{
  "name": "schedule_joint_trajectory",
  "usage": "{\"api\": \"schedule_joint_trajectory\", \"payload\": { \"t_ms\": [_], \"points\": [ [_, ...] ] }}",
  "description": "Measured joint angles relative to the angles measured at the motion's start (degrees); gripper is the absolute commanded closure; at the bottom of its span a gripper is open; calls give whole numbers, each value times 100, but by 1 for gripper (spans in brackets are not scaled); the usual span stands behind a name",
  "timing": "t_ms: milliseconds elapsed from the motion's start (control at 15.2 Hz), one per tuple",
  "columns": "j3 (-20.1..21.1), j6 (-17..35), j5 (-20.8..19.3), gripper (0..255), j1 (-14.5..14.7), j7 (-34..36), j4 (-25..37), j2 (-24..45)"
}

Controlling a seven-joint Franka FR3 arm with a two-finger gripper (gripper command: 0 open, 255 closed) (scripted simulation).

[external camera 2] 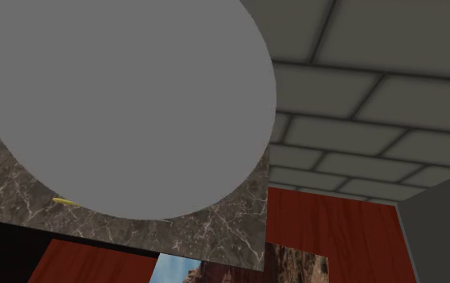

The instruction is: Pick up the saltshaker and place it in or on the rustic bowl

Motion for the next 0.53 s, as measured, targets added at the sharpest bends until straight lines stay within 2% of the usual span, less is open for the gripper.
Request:
{"api": "schedule_joint_trajectory", "payload": {
  "t_ms": [330, 528],
  "points": [
    [231, 273, -83, 0, 166, 225, 569, 1011],
    [287, 420, -106, 0, 224, 297, 623, 1245]
  ]
}}
